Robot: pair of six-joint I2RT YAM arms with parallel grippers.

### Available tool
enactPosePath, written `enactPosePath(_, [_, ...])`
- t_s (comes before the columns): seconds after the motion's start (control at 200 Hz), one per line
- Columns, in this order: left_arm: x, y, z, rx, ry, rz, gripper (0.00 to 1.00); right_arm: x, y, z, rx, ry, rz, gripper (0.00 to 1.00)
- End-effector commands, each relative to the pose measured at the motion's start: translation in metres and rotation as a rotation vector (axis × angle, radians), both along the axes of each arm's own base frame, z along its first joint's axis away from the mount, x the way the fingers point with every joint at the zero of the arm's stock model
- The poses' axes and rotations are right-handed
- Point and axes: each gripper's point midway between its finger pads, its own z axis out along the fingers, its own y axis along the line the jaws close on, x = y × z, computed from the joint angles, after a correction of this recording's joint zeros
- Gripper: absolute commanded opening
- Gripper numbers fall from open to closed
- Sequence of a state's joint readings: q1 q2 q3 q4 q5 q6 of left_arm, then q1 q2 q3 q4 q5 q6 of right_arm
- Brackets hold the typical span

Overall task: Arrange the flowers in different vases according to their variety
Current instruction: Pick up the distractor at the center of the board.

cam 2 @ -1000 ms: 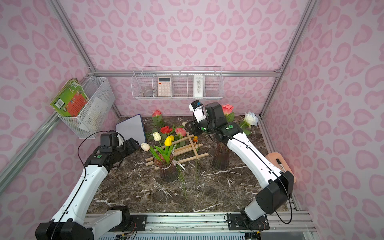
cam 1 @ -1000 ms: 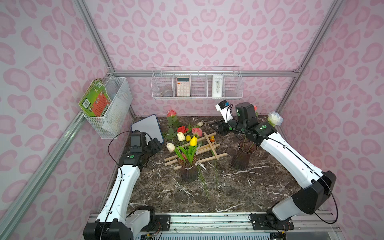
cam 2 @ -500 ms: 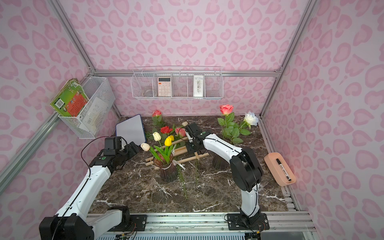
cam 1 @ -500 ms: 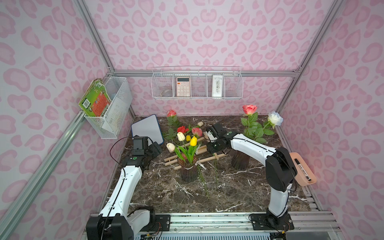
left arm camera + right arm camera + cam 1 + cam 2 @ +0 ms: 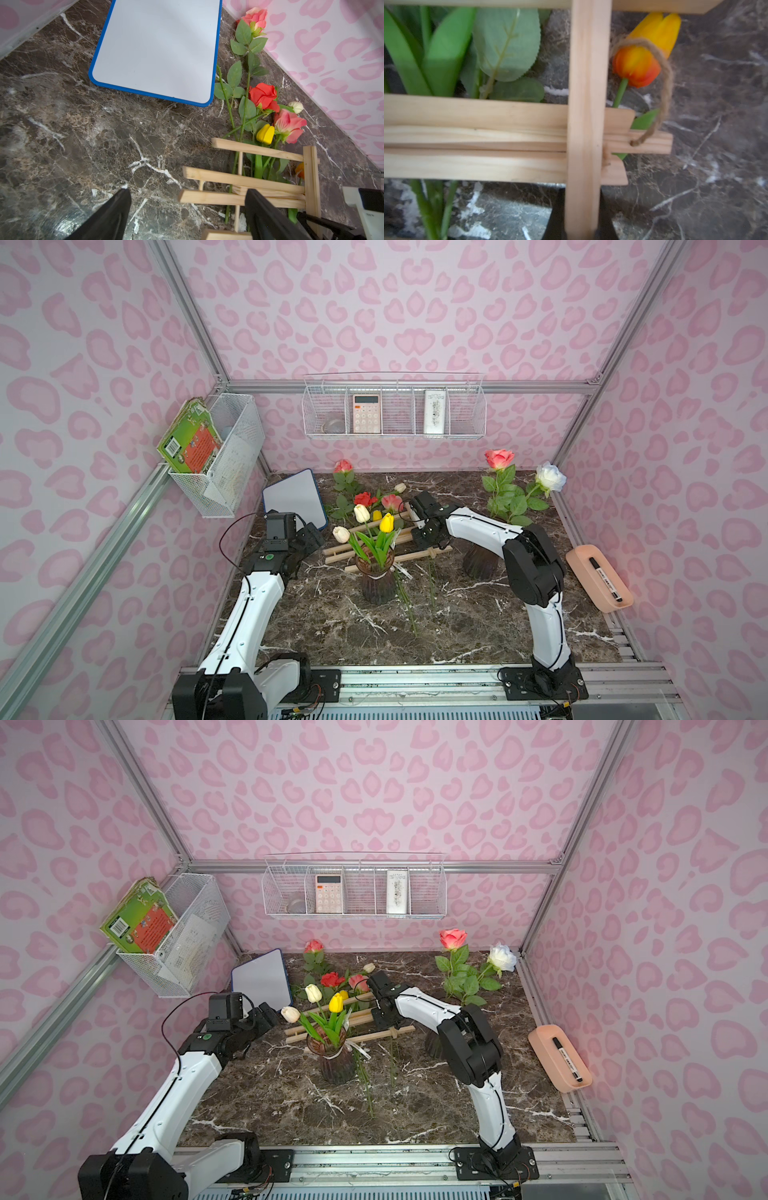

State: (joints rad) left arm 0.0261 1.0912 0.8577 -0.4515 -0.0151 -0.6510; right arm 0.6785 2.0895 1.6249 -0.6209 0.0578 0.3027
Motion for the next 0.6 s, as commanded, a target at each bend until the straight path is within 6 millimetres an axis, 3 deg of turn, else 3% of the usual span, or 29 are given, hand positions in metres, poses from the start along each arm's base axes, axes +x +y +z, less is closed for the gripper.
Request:
enactPosePath(0.0, [-0.004,0.001,0.015,0.011,-0.027,-0.005,0.90,0.015,0.004,0.040,0.080,-0.076,-0.033,0.00])
enactPosePath(0.26, [-0.030,0.005,0.075,0.053,-0.133,0.002,0.91,0.028,0.012,0.164,0.413,-0.216,-0.030,0.00])
enactPosePath(0.47, [-0.057,0.010,0.124,0.090,-0.248,0.017,0.92,0.033,-0.014,0.287,0.757,-0.373,-0.038,0.00])
enactPosePath(0.595, [-0.065,0.010,0.140,0.097,-0.276,0.017,0.92,0.031,-0.050,0.362,0.892,-0.502,-0.072,0.00])
